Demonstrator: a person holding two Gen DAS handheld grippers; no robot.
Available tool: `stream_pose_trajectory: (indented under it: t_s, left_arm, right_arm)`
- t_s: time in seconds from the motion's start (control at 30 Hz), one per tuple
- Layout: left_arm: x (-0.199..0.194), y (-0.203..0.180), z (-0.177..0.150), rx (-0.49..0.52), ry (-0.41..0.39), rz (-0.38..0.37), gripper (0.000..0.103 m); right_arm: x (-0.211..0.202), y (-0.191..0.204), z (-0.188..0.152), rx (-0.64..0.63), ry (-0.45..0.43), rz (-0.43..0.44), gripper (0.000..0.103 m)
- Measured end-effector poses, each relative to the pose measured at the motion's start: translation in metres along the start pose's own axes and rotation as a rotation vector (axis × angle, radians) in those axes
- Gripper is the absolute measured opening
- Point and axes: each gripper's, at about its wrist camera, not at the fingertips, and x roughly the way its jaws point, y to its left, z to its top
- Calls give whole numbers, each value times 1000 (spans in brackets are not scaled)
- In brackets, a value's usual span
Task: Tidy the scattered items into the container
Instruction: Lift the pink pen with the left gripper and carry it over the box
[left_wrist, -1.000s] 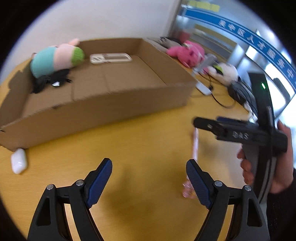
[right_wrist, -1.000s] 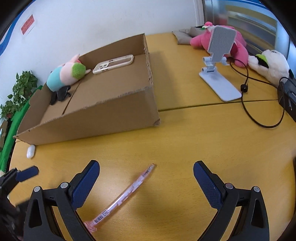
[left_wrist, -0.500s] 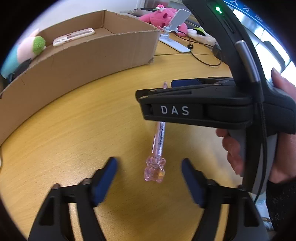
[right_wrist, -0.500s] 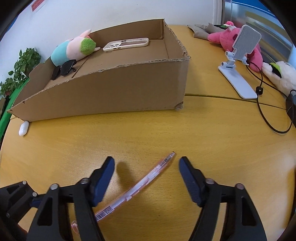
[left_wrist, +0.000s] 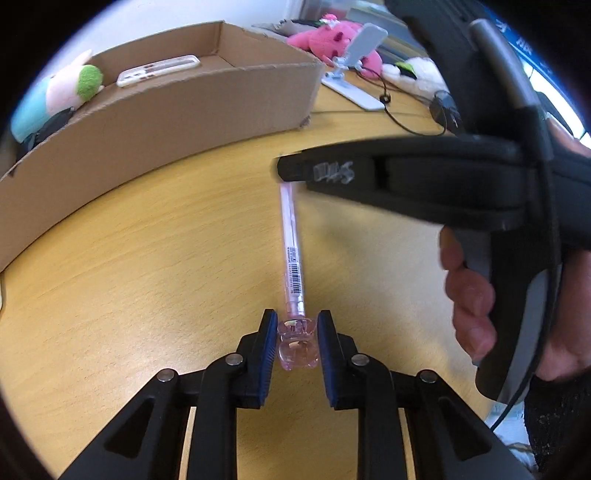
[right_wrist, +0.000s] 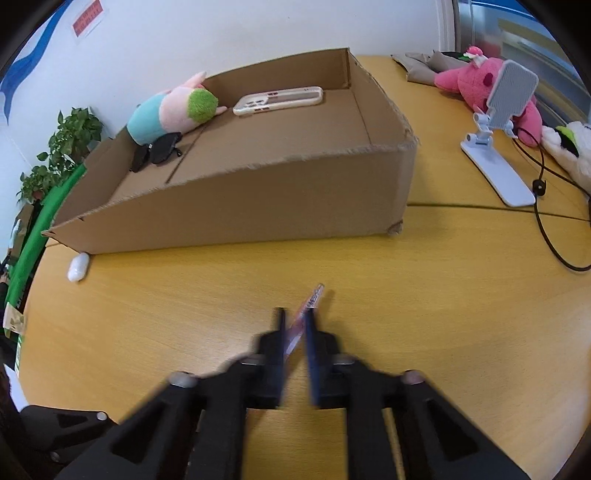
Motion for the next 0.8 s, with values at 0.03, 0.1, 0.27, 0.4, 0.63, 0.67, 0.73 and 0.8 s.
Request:
stream_pose_trajectory:
  t_s: [0.03, 0.1, 0.27, 0.4, 0.63, 0.67, 0.73, 0.8]
  left_arm:
    - [-6, 0, 0, -4, -22, -5, 20]
    - [-17, 0, 2, -2, -66, 1, 20]
    - [-32, 8, 6, -28, -125, 19, 20]
    - [-40, 24, 7, -59, -144, 29, 20]
    - [-59, 17, 4, -48, -188, 35, 20]
    - [-59, 16, 6, -44, -190, 31, 20]
    - [-59, 13, 4, -38, -193, 28, 20]
    - [-59, 13, 5, -34, -199, 31, 20]
  right_arm:
    - [-3, 2, 2, 0, -9, 13, 1]
    - [-11, 10, 8, -16, -26, 36, 1]
    - [-25, 28, 19, -48, -57, 92, 1]
    - [-31, 27, 20, -18, -71, 135, 12]
    - [-16, 17, 12, 96, -2, 231, 78]
    - [-14, 20, 13, 103, 5, 267, 72]
    - [-15, 27, 15, 98, -1, 290, 51]
    - [-20, 31, 19, 79, -25, 269, 30]
